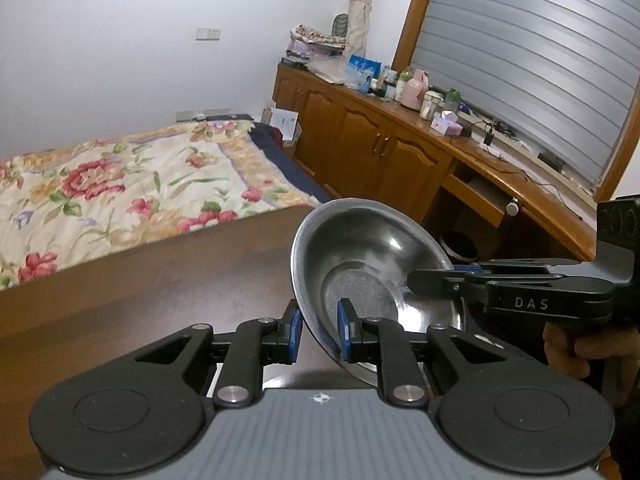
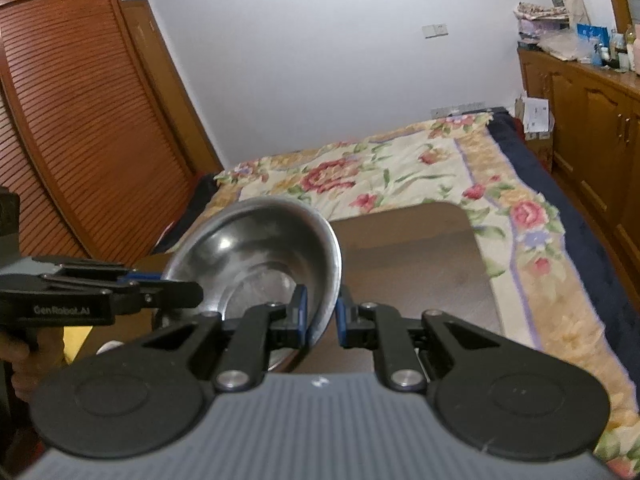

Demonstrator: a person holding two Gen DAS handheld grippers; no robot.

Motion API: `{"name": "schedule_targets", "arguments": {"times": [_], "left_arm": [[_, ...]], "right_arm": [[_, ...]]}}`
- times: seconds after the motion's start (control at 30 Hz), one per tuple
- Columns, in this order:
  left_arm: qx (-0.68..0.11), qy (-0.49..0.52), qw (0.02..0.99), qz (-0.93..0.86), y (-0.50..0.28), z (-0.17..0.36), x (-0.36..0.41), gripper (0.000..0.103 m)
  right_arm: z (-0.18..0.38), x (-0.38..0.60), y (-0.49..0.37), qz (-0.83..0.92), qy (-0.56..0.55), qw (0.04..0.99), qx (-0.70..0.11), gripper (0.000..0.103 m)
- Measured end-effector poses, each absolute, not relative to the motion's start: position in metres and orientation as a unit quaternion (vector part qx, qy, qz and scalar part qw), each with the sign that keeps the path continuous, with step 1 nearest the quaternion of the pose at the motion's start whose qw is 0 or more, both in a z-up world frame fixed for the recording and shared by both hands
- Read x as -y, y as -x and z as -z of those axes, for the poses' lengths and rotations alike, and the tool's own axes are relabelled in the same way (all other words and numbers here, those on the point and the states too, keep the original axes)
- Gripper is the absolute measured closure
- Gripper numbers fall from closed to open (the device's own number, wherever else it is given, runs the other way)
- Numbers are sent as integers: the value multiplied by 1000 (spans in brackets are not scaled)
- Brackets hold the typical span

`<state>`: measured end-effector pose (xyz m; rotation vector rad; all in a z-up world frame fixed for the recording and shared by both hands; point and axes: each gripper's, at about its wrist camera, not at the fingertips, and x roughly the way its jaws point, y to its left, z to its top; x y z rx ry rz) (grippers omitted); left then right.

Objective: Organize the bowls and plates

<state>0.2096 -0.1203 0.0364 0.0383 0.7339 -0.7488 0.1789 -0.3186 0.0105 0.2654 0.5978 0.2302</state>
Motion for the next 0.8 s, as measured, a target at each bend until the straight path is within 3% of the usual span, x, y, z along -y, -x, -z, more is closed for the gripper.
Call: {"name": "schedule_targets", "arguments": {"times": [0.8], "left_arm": [[-375,4,861,344,-150,10,72,82]], "right_arm": [[28,269,-137,-135,-126,927,-328,86]]}}
